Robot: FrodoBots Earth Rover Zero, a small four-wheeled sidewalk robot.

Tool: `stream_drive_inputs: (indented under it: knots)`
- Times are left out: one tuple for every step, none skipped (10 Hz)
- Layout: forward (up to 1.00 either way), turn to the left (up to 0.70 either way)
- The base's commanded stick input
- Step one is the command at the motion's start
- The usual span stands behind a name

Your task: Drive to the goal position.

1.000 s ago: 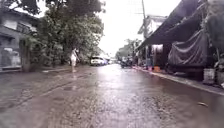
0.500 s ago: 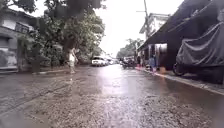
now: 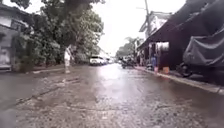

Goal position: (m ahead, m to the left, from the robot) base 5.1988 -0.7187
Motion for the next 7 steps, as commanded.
stream_drive_inputs:
  knots:
    - [1.0, 0.0]
    - [1.0, 0.0]
    - [1.0, 0.0]
    - [1.0, 0.0]
    - [1.0, 0.0]
    - [1.0, 0.0]
    - [1.0, 0.0]
